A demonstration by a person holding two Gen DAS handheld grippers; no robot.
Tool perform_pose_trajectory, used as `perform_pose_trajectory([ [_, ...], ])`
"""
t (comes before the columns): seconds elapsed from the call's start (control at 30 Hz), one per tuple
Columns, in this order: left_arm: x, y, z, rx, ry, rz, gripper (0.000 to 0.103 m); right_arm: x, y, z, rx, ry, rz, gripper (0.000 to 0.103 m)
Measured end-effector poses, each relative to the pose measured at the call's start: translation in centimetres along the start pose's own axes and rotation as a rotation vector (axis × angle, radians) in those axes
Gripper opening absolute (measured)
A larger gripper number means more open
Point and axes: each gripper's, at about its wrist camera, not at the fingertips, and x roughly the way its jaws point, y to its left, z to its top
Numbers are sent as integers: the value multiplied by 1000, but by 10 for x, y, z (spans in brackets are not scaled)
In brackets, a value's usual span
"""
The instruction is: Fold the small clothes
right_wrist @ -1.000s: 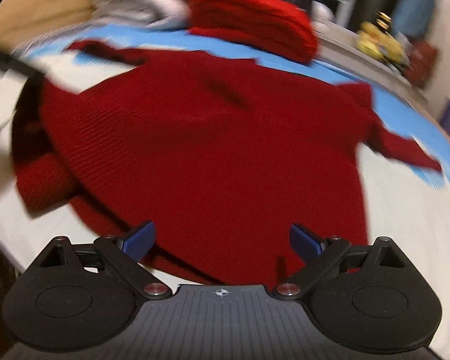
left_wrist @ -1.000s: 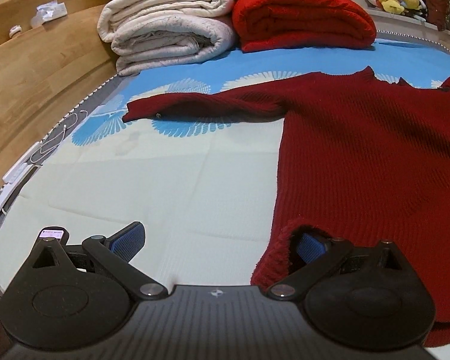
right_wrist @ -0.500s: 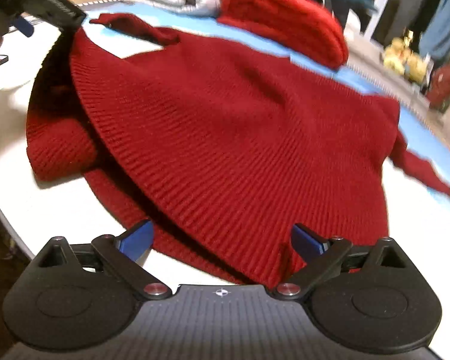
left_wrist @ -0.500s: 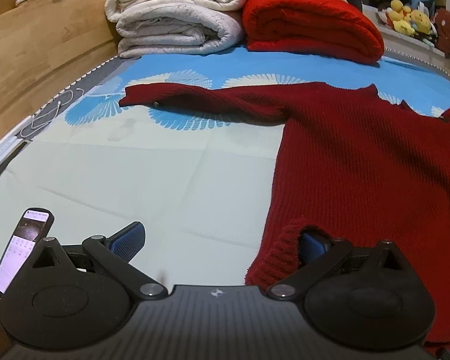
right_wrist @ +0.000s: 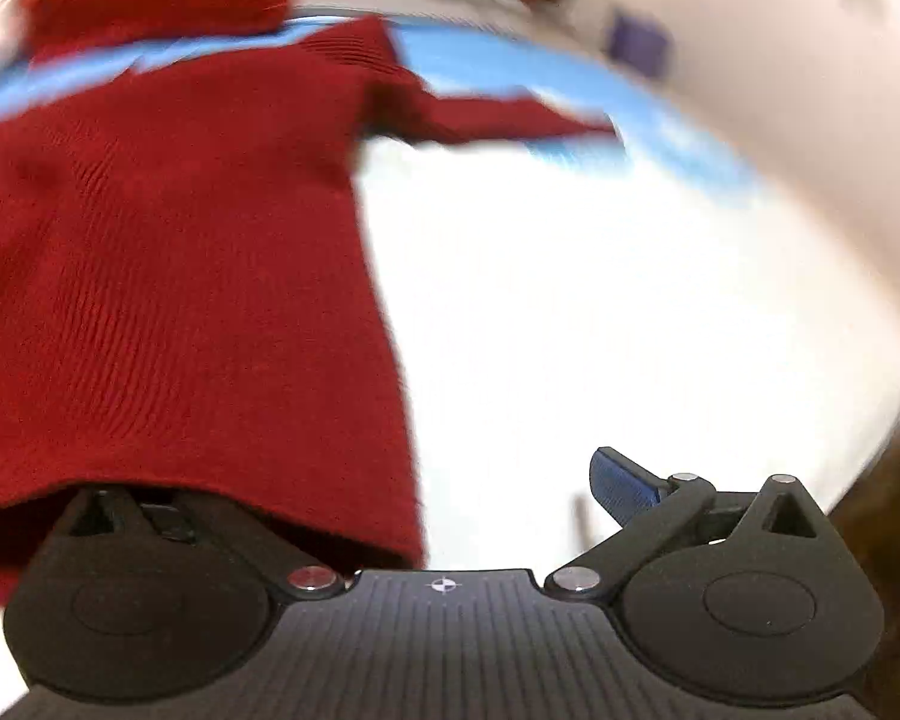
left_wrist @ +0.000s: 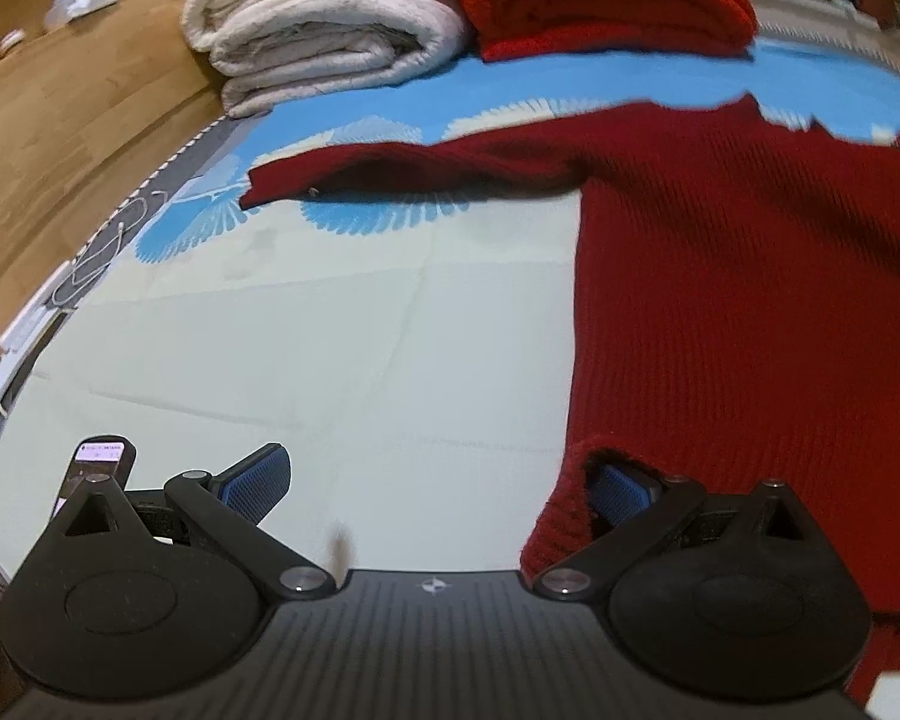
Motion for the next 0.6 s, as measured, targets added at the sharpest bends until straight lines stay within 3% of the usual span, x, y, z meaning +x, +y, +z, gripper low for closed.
perform_pose_trajectory([
  [0.03,2,-2,-3,27,12,-6,103,4,-8,0,29,14,26,92],
  [0.1,6,-5,-9,76,37,-13,103,2,-15,0,64,1,114,62],
  [0.13,8,-5,-12,87,48,-19,102,0,-13,0,30,-10,156,33],
  [0.17,9,-4,-15,82,56,-36,94,-1,-8,-1,-3,-14,185,15],
  [0.2,10,-1,-16,66,67,-72,85,-1,-4,-1,-27,-20,195,8],
  [0.27,10,6,-18,23,83,-173,39,-6,1,-2,-60,-45,179,3],
  [0.33,3,9,-21,13,78,-227,9,-14,-7,0,-27,-87,172,3],
  [0.43,-21,14,-28,35,11,-163,7,-39,-25,15,23,-194,183,3],
  [0.6,-74,61,-43,-84,-111,-200,6,-105,-51,28,-59,-361,198,3],
])
